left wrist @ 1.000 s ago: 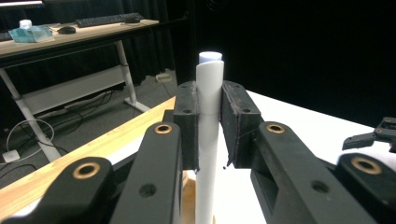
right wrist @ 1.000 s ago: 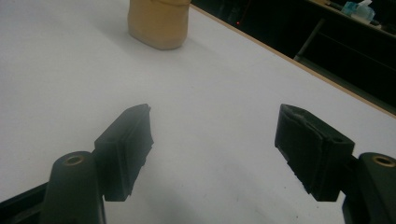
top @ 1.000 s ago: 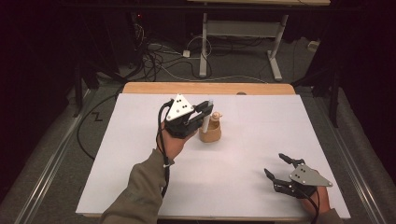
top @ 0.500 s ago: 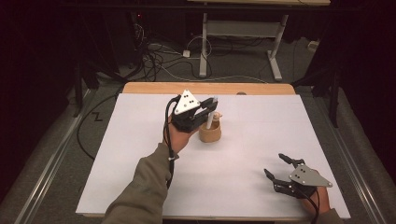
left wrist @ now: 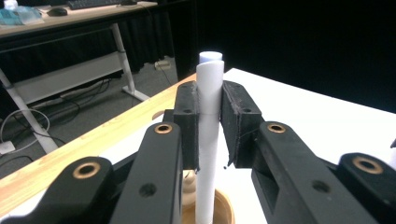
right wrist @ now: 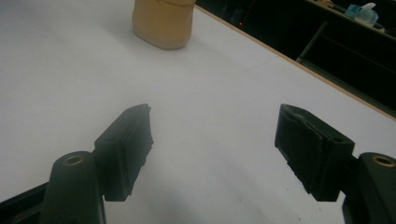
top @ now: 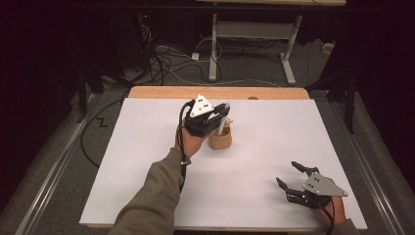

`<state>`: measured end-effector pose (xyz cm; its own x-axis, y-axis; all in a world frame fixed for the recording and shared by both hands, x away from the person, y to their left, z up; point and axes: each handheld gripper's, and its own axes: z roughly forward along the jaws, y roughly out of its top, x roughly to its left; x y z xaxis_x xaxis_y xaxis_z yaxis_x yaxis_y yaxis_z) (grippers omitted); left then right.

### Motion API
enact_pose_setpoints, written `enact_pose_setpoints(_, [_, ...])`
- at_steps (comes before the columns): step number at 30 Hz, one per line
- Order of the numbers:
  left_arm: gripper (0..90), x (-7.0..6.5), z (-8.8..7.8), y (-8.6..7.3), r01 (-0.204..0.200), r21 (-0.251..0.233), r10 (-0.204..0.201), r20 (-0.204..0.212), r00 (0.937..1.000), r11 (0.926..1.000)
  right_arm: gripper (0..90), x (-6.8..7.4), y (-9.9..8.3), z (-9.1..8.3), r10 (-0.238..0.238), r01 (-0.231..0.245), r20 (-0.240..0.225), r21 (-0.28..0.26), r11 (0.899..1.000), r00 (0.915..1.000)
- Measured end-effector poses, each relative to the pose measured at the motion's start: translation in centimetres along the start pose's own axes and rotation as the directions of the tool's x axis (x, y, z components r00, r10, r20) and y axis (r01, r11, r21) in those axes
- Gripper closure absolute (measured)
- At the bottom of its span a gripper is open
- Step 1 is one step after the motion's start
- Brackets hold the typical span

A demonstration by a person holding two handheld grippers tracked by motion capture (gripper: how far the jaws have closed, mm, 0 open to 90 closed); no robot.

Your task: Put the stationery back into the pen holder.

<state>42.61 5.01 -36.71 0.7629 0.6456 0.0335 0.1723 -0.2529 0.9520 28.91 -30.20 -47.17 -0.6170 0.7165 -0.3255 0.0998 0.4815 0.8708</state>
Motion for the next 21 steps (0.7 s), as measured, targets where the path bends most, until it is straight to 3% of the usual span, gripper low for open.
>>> enact_pose_setpoints(21, [74.5,0.1,0.5,-1.6,0.004,0.047,-0.003,-0.024,0.9997,0.9989,27.3,0.1,0.0,0.0,-0.002,0.002,-0.006,0.004,1.0,1.0])
